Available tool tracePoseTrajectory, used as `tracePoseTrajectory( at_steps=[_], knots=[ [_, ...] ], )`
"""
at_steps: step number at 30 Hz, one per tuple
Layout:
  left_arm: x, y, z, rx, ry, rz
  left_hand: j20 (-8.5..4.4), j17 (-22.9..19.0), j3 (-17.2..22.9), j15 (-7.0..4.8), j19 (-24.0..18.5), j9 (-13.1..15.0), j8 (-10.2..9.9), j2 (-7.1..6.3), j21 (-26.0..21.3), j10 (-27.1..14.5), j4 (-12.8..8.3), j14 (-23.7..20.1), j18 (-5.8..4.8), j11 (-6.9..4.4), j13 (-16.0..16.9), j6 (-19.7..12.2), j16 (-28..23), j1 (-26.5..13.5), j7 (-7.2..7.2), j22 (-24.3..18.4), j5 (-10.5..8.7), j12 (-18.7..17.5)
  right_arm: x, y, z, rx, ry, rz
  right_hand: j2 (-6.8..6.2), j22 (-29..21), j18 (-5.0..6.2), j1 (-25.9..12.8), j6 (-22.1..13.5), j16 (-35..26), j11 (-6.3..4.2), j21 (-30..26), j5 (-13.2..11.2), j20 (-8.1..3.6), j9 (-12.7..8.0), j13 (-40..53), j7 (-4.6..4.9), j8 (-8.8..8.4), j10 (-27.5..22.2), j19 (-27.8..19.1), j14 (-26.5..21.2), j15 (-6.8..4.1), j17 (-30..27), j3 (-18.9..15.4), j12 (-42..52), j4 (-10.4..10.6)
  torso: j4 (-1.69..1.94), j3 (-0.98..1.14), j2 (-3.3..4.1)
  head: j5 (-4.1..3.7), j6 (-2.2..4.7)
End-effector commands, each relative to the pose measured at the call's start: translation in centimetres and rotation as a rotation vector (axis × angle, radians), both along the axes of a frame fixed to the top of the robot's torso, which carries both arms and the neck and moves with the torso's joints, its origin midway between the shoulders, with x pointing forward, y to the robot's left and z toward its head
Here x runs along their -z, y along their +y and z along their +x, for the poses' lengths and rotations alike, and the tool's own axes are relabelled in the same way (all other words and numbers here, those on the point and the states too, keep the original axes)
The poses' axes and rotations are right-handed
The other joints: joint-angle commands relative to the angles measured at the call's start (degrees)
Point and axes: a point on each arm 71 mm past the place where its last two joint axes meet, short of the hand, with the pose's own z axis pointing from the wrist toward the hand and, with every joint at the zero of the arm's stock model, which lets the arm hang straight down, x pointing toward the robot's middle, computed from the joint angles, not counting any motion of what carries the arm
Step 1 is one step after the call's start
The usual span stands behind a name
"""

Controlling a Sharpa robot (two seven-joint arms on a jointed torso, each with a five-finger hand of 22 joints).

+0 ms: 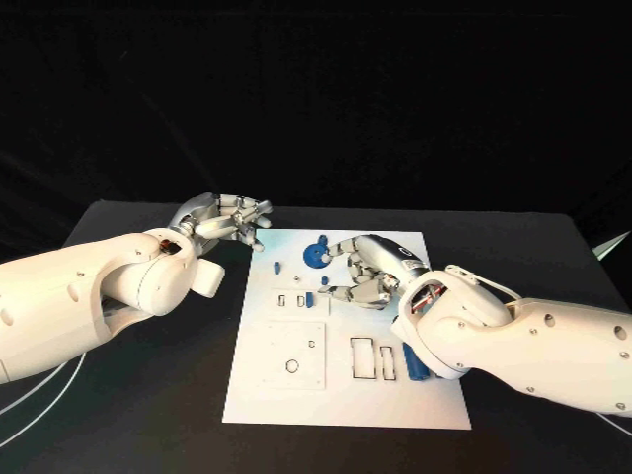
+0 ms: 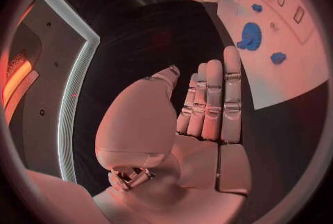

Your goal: Assemble the parts on the task board

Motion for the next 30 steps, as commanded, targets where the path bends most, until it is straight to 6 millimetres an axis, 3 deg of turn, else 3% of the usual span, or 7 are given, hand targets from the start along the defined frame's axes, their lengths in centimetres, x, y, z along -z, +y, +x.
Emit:
tracePoseTrajectory(
  at_steps=[1, 2, 5, 8, 14, 23, 30],
  knots=[
    [1.1, -1.1, -0.3, 0.185, 0.053, 0.247, -1.05, 16.0, 5.5, -0.87, 0.0, 2.7, 3.7, -1.91, 12.0, -1.8, 0.4, 6.4, -0.37, -1.15, 7.4, -0.2, 12.7, -1.2, -1.19, 11.2, 0.07, 9.4, -0.6, -1.2, 0.3, 0.001, 0.118, 0.108, 0.32, 10.1, 0.88, 0.9, 0.5, -0.4, -0.01, -0.5, 0.3, 0.15, 0.0, -0.2, -0.16, 0.44, -0.6, 3.0, 5.1, 0.11, 12.0, 0.0, -0.3, 0.6, -0.26, 0.11, -0.65, 0.16, -0.06],
    [1.2, -1.2, -0.3, 0.205, 0.059, 0.288, -1.27, 24.2, 6.8, -1.36, 2.3, 4.2, 5.5, -2.73, 20.3, -2.2, 0.3, 10.5, -1.46, -1.89, 11.4, -0.4, 18.5, -2.5, -1.75, 21.0, -0.04, 14.9, -0.9, -1.9, 0.6, 0.021, 0.147, 0.130, 0.50, 10.0, 0.90, 1.2, 0.7, -0.4, -0.05, -0.6, 0.3, 0.13, 0.1, -0.2, -0.21, 0.64, -0.6, 3.0, 5.1, 0.07, 12.1, 0.1, -0.3, 0.8, -0.40, 0.12, -0.80, 0.31, -0.10],
    [1.7, -1.6, -0.4, 0.246, 0.090, 0.388, -1.46, 35.0, 7.5, -1.96, 4.7, 7.9, 9.5, -3.07, 30.9, -3.5, 0.3, 15.3, -3.03, -2.65, 18.8, -0.8, 25.1, -6.2, -2.75, 33.8, -0.04, 25.1, -1.6, -3.8, 1.3, 0.073, 0.197, 0.180, 0.85, 9.8, 0.96, 1.5, 0.9, -0.4, -0.13, -0.9, 0.3, 0.06, 0.1, -0.1, -0.30, 0.99, -0.5, 2.9, 5.1, 0.00, 12.0, 0.3, -0.2, 1.0, -0.60, 0.20, -1.04, 0.29, -0.24],
    [2.0, -2.0, -0.3, 0.269, 0.136, 0.496, -1.54, 39.9, 6.4, -1.92, 5.6, 11.0, 12.2, -2.41, 35.7, -0.3, 1.1, 17.5, -3.72, -2.60, 29.5, -1.7, 27.6, -11.6, -2.71, 40.0, -0.28, 35.3, -2.2, -6.0, 2.0, 0.125, 0.207, 0.213, 1.16, 9.9, 0.94, 1.8, 1.1, -0.3, -0.22, -0.8, 0.2, 0.00, 0.2, 0.0, -0.39, 1.36, -0.5, 2.9, 5.2, -0.07, 12.2, 0.5, 0.0, 1.2, -0.52, 0.20, -1.36, -0.03, -0.32],
    [1.8, -3.2, 0.0, 0.321, 0.191, 0.659, -2.00, 44.3, 4.3, -2.67, 7.2, 14.7, 15.7, -1.03, 39.1, 4.7, 0.7, 19.5, -4.44, -3.57, 39.6, -1.4, 29.7, -14.3, -3.84, 45.0, 0.09, 43.7, -2.7, -9.2, 3.2, 0.217, 0.210, 0.241, 1.33, 9.9, 0.91, 2.0, 1.3, -0.3, -0.29, -0.7, 0.2, -0.06, 0.3, -0.1, -0.46, 1.63, -0.5, 3.0, 5.2, -0.13, 12.2, 0.7, 0.0, 1.2, -0.54, 0.39, -1.74, 0.36, -0.87],
    [1.7, -5.6, 1.0, 0.351, 0.215, 0.839, -2.21, 45.2, 1.4, -2.78, 7.3, 17.3, 17.1, -2.25, 40.3, 4.9, 1.2, 19.8, -4.67, -3.70, 41.6, -2.0, 30.1, -18.6, -4.03, 46.6, -0.39, 45.5, -2.9, -11.1, 3.8, 0.281, 0.204, 0.247, 1.42, 10.1, 0.88, 2.1, 1.3, -0.4, -0.31, -0.6, 0.2, -0.09, 0.3, 0.1, -0.50, 1.78, -0.3, 3.0, 5.2, -0.17, 12.1, 0.7, 0.2, 1.3, -0.50, 0.60, -1.95, 0.90, -1.21],
    [1.9, -7.2, 1.6, 0.393, 0.225, 0.933, -2.38, 45.5, -0.3, -3.03, 7.2, 18.6, 18.0, -1.68, 40.6, 5.3, 1.2, 19.9, -4.69, -4.03, 42.3, -1.4, 30.3, -20.0, -4.43, 46.9, -0.41, 46.0, -3.0, -11.7, 4.1, 0.336, 0.183, 0.249, 1.24, 10.2, 0.83, 2.0, 1.7, -0.4, -0.47, -0.4, 0.1, -0.20, 0.5, 0.5, -0.68, 2.31, 0.2, 3.1, 5.1, -0.29, 12.1, 0.7, 0.7, 1.5, -0.46, 0.64, -1.94, 1.02, -1.40]
  ],
)
